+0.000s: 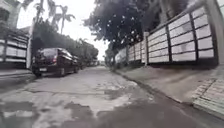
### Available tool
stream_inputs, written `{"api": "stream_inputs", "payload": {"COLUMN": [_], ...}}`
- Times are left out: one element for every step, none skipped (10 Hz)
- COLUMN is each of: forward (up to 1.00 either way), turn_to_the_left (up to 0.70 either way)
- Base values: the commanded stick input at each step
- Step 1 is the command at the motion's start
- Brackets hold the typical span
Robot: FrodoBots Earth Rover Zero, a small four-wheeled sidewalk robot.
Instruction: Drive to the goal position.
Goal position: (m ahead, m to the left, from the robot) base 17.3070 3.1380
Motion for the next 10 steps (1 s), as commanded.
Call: {"api": "stream_inputs", "payload": {"forward": [0.70,0.70,0.70,0.70,0.70,0.70,0.70,0.70,0.70,0.70], "turn_to_the_left": [0.00,0.00,0.00,0.00,0.00,0.00,0.00,0.00,-0.15,-0.35]}}
